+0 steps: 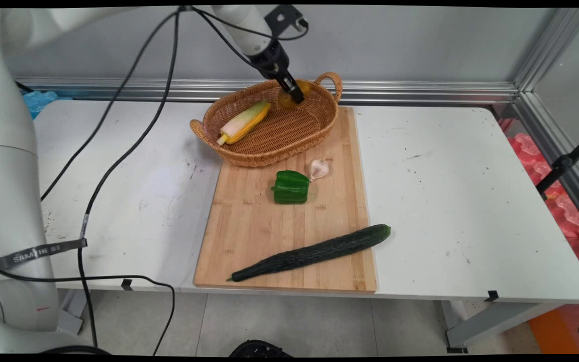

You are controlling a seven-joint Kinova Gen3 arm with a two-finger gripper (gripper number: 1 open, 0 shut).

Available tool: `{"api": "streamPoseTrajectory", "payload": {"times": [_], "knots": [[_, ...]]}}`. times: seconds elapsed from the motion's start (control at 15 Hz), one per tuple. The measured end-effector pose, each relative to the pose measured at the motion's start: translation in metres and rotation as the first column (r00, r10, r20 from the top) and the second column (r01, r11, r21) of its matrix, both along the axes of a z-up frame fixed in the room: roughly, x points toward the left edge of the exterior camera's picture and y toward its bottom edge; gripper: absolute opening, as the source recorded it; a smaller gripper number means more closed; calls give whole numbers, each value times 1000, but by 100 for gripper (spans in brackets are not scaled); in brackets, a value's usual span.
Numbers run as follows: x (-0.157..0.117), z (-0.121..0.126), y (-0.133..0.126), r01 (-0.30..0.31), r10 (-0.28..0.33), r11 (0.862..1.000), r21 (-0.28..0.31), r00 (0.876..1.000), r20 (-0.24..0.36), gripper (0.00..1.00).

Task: Place the picked object in the vegetable basket

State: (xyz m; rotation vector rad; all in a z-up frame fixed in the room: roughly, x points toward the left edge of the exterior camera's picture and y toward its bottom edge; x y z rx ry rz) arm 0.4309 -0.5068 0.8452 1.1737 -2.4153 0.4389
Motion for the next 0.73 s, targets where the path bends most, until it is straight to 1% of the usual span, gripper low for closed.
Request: {"api": "streamPoseTrajectory", "payload": {"times": [0.27, 0.47, 0.53, 0.73], "knots": [[-9, -28, -22, 2, -2, 1000, 26, 1000, 9, 0], [-13, -41, -32, 4, -5, 999, 41, 1000, 16, 0], [-14, -44, -34, 5, -6, 999, 44, 1000, 17, 100], [-16, -47, -38, 9, -10, 999, 42, 1000, 18, 100]]}}
